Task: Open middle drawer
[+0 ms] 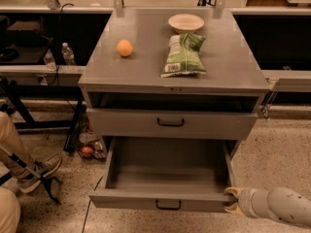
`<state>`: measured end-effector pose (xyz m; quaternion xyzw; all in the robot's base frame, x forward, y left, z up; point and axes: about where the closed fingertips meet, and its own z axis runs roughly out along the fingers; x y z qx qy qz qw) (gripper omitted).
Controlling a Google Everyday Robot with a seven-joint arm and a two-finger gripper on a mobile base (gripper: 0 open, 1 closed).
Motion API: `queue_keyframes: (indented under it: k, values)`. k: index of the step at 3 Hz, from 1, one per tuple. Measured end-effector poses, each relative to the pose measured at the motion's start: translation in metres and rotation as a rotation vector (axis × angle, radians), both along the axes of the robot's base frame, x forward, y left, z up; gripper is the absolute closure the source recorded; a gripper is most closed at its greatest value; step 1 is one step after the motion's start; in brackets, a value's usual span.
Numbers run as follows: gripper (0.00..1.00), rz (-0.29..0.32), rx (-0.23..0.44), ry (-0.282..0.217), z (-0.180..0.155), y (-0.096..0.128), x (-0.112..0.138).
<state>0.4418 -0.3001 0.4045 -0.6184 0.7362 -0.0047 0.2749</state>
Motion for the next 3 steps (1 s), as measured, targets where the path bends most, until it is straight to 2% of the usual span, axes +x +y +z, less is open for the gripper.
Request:
queue_keyframes:
  k: [1, 2, 3]
  values:
    - [1.00, -0.023, 0.012, 0.002, -0.0030, -0.0014, -0.0143]
    - [1.00, -0.023, 0.012, 0.002, -0.0017, -0.0014, -0.0142]
    - [0.85, -0.023, 0.012, 0.002, -0.0016, -0.0013, -0.0142]
